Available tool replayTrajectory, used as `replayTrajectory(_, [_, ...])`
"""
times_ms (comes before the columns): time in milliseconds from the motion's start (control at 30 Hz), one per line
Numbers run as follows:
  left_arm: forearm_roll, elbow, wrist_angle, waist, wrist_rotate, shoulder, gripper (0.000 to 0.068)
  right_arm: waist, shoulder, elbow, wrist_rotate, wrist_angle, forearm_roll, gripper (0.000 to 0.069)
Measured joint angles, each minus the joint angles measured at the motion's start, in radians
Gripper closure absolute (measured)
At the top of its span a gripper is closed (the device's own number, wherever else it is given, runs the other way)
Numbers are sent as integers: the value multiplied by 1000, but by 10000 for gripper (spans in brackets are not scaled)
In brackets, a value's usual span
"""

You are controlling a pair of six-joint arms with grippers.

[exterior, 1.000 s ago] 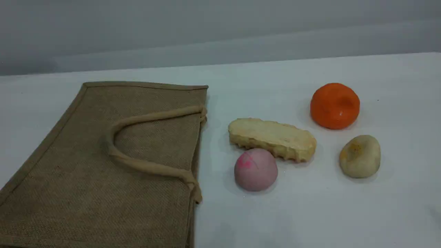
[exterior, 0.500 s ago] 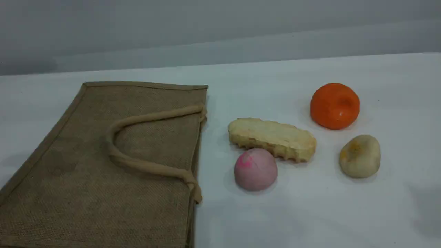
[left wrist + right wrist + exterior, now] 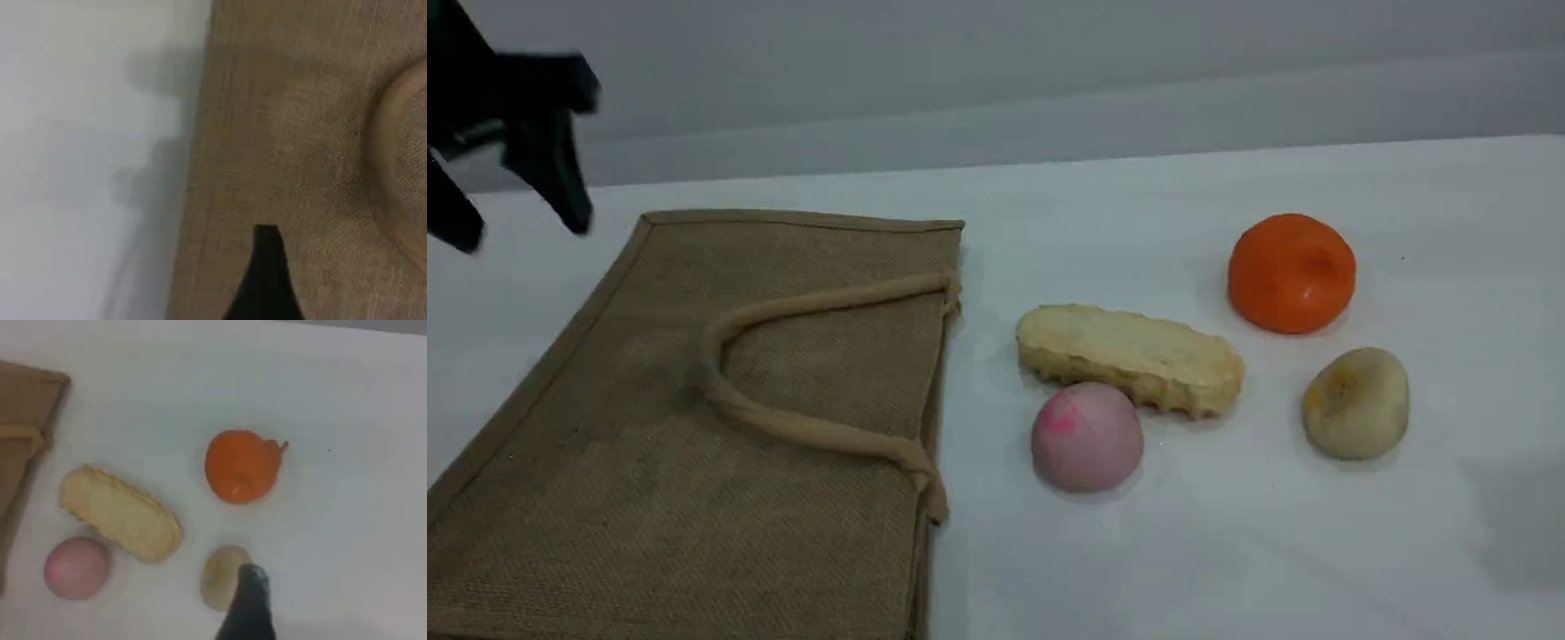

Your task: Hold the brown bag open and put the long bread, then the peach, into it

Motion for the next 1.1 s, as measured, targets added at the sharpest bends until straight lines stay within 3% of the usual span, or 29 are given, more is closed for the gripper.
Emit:
replayTrajectory(233, [-13,-1,-67,-22,4,107,163,0,0,0,-1,-6,-1,140])
replayTrajectory(633, [-78,-128,-61,-64,5,262,163,0,0,0,-1,8,-2,141])
replayTrajectory(1100, [-102,-158,-105,-65,9,362,163,0,0,0,-1,10,-2,141])
